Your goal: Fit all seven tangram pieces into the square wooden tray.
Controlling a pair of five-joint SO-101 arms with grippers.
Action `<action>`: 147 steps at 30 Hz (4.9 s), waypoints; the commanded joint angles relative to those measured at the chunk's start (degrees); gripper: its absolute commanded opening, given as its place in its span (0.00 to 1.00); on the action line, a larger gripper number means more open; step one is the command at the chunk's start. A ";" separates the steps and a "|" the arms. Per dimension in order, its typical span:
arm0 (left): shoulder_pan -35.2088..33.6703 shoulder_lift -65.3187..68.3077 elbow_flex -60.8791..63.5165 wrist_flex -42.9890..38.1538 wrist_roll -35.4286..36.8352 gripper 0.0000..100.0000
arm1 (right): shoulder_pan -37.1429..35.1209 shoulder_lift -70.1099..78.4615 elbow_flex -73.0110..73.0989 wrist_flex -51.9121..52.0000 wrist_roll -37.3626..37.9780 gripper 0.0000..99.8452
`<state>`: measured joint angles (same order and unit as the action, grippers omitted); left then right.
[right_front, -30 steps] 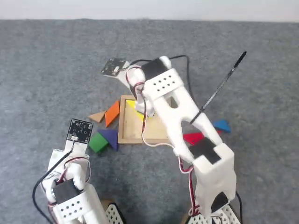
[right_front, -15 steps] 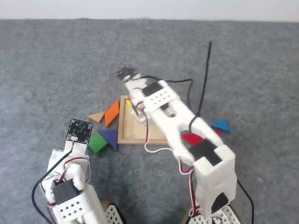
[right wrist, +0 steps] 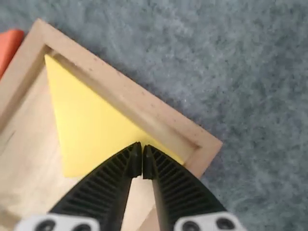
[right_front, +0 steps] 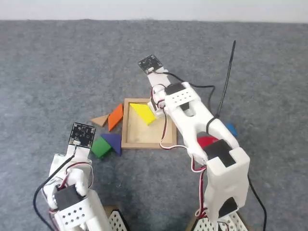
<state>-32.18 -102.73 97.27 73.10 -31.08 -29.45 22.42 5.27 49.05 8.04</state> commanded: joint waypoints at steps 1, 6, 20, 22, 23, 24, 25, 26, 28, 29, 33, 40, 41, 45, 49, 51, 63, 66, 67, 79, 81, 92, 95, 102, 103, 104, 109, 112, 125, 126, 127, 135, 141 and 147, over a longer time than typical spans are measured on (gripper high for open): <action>0.18 -0.62 -0.84 -0.35 -0.62 0.02 | 0.75 -3.38 0.26 -5.23 -0.26 0.02; 0.18 -0.62 -0.84 -0.35 -0.62 0.02 | 1.89 -1.01 0.26 -8.31 -0.26 0.01; 0.18 -0.62 -0.84 -0.35 -0.62 0.02 | -7.08 -24.22 11.08 7.78 10.73 0.01; 0.18 -0.62 -0.84 -0.35 -0.62 0.02 | -8.22 -24.04 15.30 1.80 10.37 0.01; 0.18 -0.62 -0.84 -0.35 -0.62 0.02 | -8.22 -23.78 16.79 -1.10 10.02 0.01; 0.18 -0.62 -0.84 -0.35 -0.62 0.02 | -7.87 -23.16 17.67 -3.38 9.76 0.02; 0.18 -0.62 -0.84 -0.35 -0.62 0.02 | -7.16 -22.29 18.11 -5.14 9.41 0.02; 0.18 -0.62 -0.84 -0.35 -0.62 0.02 | -6.64 -21.14 18.11 -6.29 9.41 0.02; 0.18 -0.62 -0.84 -0.35 -0.62 0.02 | -5.49 -18.51 17.67 -8.04 9.41 0.02; 0.18 -0.62 -0.84 -0.35 -0.62 0.02 | -4.88 -17.19 17.23 -8.92 9.41 0.02; 0.18 -0.62 -0.84 -0.35 -0.62 0.02 | -2.15 -11.30 14.59 -11.91 9.41 0.02; 0.18 -0.62 -0.84 -0.35 -0.62 0.02 | 0.22 -8.92 7.91 -6.99 9.41 0.01; 0.18 -0.62 -0.84 -0.35 -0.62 0.02 | 0.04 -9.89 7.12 -5.32 9.41 0.01; 0.18 -0.62 -0.84 -0.35 -0.62 0.02 | -0.31 -15.96 6.51 0.22 9.67 0.01; 0.18 -0.70 -0.84 -0.44 -0.62 0.02 | -0.22 -25.80 9.49 6.20 11.25 0.01; 0.18 -0.70 -0.84 -0.88 -0.62 0.02 | -0.22 -33.19 14.33 7.60 14.68 0.01; 0.18 -0.62 -2.42 -1.58 -0.18 0.12 | 8.13 -62.11 55.03 -12.88 14.77 0.02; -1.32 -0.35 -7.25 -0.53 -0.09 0.18 | 11.30 -58.95 60.48 -21.85 12.92 0.02; -1.58 -0.26 -10.15 0.44 0.62 0.19 | 11.65 -57.63 60.84 -23.60 13.01 0.02; 6.24 20.13 -29.32 1.85 3.78 0.25 | 11.38 -50.68 58.20 -25.27 13.01 0.01; 8.88 28.31 -31.43 2.02 3.78 0.25 | 11.38 -50.68 58.11 -25.27 13.01 0.01; 16.00 56.00 -41.19 1.41 11.34 0.25 | 11.65 -50.77 58.02 -24.40 12.84 0.01; 15.91 60.84 -43.03 -0.53 11.60 0.26 | 11.56 -50.77 58.02 -24.31 12.84 0.01; 15.91 72.97 -43.47 -7.21 19.25 0.27 | 11.56 -50.33 58.02 -24.57 12.92 0.02; 15.91 74.64 -43.56 -8.35 21.89 0.27 | 11.56 -50.24 58.02 -24.66 13.01 0.02; 15.91 76.13 -43.56 -9.32 23.74 0.27 | 11.56 -50.15 58.02 -24.66 13.01 0.02; 15.91 81.93 -43.91 -10.20 22.86 0.27 | 11.56 -50.15 58.11 -24.66 13.01 0.01; 15.47 84.84 -45.23 -10.02 24.35 0.27 | 11.56 -50.15 58.11 -24.66 13.01 0.01; 15.56 91.16 -46.20 -12.31 31.74 0.27 | 15.60 -59.47 47.82 -1.71 18.20 0.05; 15.47 91.16 -46.11 -12.31 31.65 0.27 | 15.60 -60.18 46.59 1.80 19.87 0.09; 15.38 91.16 -46.11 -12.04 31.38 0.27 | 15.52 -60.44 45.89 4.53 21.63 0.13; 14.33 91.08 -45.32 -12.13 27.87 0.27 | 15.16 -60.26 51.60 8.48 39.12 0.27; 14.33 91.08 -44.97 -12.04 25.67 0.27 | 15.60 -60.26 52.57 14.46 56.26 0.27; 14.59 91.08 -44.88 -12.13 25.58 0.27 | 15.60 -60.26 52.31 20.79 65.67 0.39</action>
<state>-17.67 -12.09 52.70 61.76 -4.79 -14.24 -35.60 58.81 67.16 69.32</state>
